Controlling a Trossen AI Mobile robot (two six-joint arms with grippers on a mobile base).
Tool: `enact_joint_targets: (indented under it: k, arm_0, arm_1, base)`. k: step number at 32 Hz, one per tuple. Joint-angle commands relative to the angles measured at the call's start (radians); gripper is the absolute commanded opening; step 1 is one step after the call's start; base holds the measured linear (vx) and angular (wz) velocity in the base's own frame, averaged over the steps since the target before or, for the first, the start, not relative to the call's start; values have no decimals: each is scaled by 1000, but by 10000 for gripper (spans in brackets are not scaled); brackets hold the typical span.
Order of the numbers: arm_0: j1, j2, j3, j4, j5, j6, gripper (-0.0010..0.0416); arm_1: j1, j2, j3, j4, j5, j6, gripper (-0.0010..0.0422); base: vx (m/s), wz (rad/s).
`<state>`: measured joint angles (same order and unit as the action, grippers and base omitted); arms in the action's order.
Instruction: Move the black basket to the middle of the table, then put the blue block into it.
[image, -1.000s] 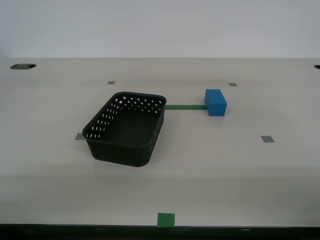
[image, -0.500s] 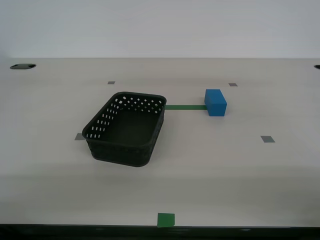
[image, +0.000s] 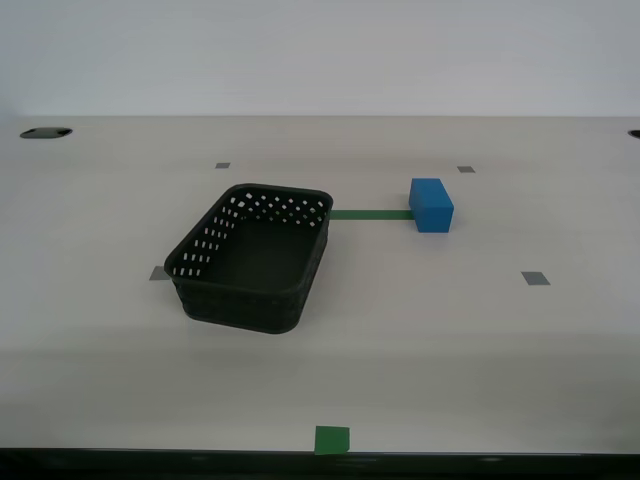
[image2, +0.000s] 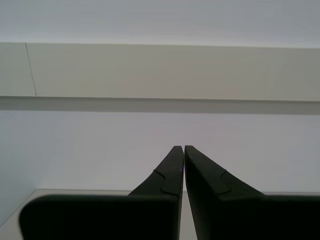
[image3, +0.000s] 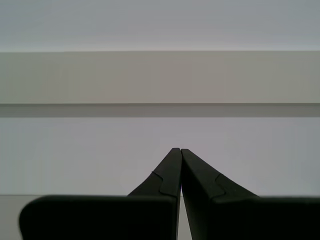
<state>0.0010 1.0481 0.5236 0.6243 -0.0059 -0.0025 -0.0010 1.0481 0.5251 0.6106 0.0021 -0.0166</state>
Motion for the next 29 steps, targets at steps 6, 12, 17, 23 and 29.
enact_joint_targets:
  k: [6, 12, 17, 23, 29]
  arm_0:
    - [1, 0, 1, -5, 0, 3, 1]
    - [2, -2, 2, -77, -2, 32, 1]
    - [4, -1, 38, -258, -2, 28, 1]
    - [5, -1, 46, -293, -2, 28, 1]
    - [6, -1, 46, -296, -2, 24, 0]
  arm_1:
    - [0, 0, 15, -23, 34, -16, 0]
    - [-1, 24, 185, -537, 130, -186, 0]
    - [-2, 119, 379, -1014, 188, -161, 0]
    - [-29, 272, 481, -1275, 253, -55, 0]
    - [-106, 445, 476, -1305, 254, -49, 0]
  base:
    - [0, 0]
    - [0, 0]
    - [0, 0]
    - [0, 0]
    - [0, 0]
